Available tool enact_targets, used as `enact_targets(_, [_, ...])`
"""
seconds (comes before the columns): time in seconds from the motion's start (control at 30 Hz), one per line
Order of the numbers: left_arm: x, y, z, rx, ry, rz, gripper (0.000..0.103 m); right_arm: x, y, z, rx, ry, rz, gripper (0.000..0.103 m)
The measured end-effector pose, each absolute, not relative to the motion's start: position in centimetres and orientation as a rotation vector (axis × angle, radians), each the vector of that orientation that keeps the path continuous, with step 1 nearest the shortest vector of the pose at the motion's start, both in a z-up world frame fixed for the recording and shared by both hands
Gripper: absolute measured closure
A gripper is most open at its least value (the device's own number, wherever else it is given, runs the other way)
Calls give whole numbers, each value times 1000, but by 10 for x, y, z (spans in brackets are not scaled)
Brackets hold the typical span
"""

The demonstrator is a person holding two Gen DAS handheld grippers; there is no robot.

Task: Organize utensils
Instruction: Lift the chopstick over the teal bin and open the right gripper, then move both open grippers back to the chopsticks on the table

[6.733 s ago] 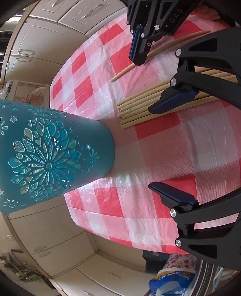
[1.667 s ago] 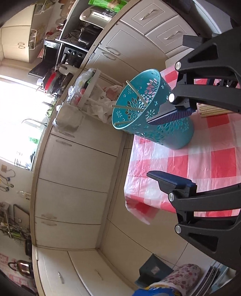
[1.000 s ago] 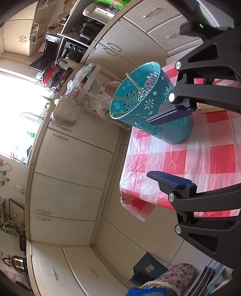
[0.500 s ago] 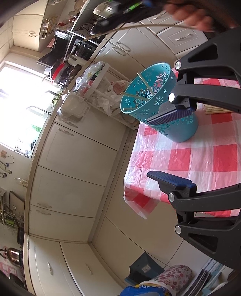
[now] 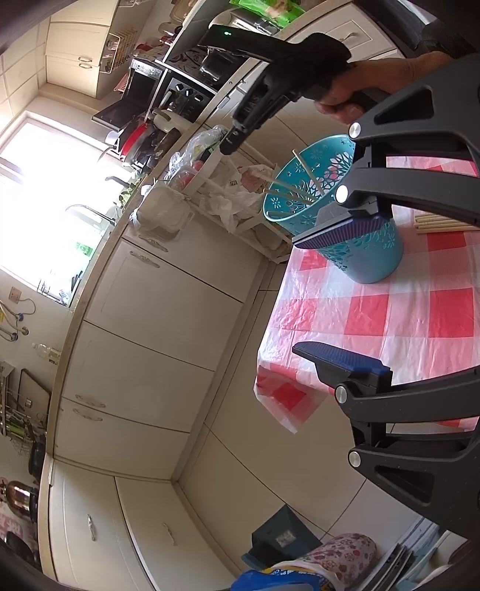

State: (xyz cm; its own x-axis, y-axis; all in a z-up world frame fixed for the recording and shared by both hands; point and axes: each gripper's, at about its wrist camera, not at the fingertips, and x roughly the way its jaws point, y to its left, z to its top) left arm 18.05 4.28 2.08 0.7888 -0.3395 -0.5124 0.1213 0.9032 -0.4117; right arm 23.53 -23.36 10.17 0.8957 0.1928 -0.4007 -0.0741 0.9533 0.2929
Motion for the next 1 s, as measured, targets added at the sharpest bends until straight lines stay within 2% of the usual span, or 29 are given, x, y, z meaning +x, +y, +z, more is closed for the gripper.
enact_targets(0.17, [180, 44, 19, -372, 622, -244, 53, 205, -240, 106, 262, 442, 179, 86])
enact_targets(0.3, [182, 43, 17, -374, 633, -234, 53, 147, -253, 107, 254, 447, 216, 76])
enact_targets(0.43, [182, 39, 14, -359, 648, -230, 52, 102, -251, 57, 183, 650, 237, 77])
enact_targets(0.6, [180, 31, 9, -328, 660, -226, 52, 84, -240, -24, 157, 899, 261, 87])
enact_targets(1.0, [181, 20, 2, -280, 698, -236, 51, 94, -228, -62, 81, 973, 222, 87])
